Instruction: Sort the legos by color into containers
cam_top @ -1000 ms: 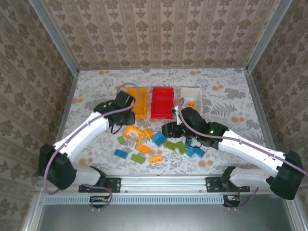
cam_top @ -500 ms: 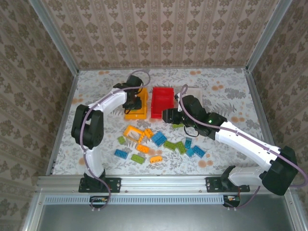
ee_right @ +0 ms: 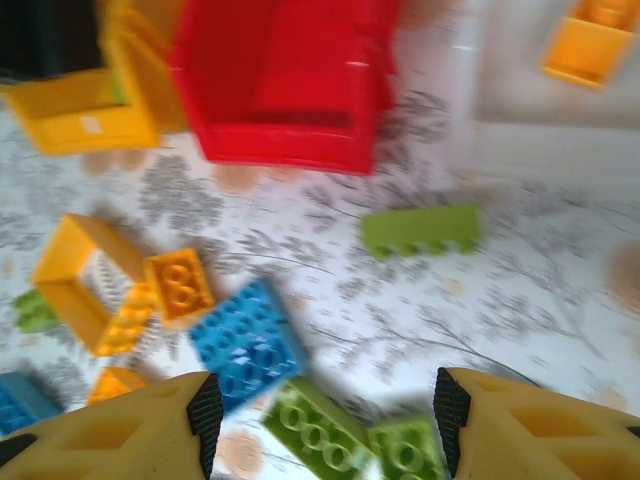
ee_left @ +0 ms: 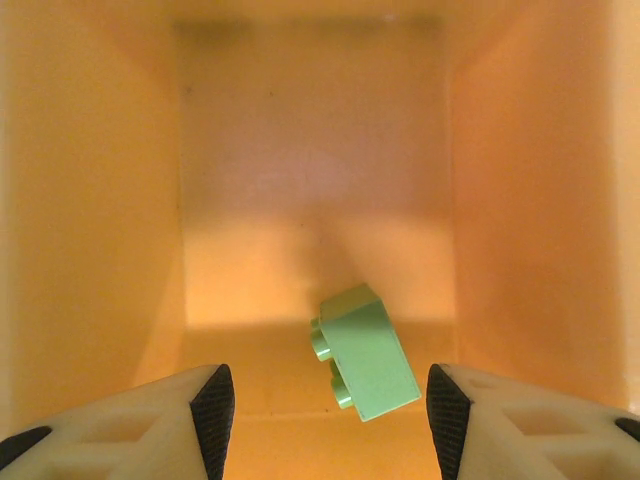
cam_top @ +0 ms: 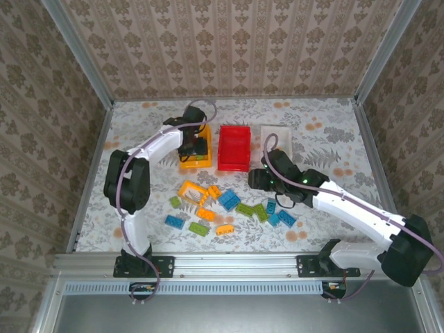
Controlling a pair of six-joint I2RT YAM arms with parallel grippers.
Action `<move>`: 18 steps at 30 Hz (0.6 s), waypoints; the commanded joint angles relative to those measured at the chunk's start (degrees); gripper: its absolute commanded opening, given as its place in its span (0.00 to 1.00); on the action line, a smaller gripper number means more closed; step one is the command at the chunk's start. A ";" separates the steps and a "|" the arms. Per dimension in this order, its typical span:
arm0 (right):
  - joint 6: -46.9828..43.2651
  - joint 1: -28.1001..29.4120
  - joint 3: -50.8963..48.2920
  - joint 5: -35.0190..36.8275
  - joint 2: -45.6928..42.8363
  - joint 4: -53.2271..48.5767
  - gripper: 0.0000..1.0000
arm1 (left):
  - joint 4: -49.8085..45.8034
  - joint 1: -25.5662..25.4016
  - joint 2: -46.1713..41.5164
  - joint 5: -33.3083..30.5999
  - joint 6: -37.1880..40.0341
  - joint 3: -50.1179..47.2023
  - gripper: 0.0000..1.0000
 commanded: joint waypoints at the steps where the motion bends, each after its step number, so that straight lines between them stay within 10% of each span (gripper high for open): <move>1: 7.65 -2.21 -2.84 6.76 -5.34 -12.59 0.62 | -0.87 -0.56 -6.77 0.50 -2.94 -0.64 0.58; 18: 10.48 -3.77 -7.79 6.38 -11.24 -15.46 0.59 | 1.24 -3.85 -14.76 -3.17 -2.64 -7.88 0.40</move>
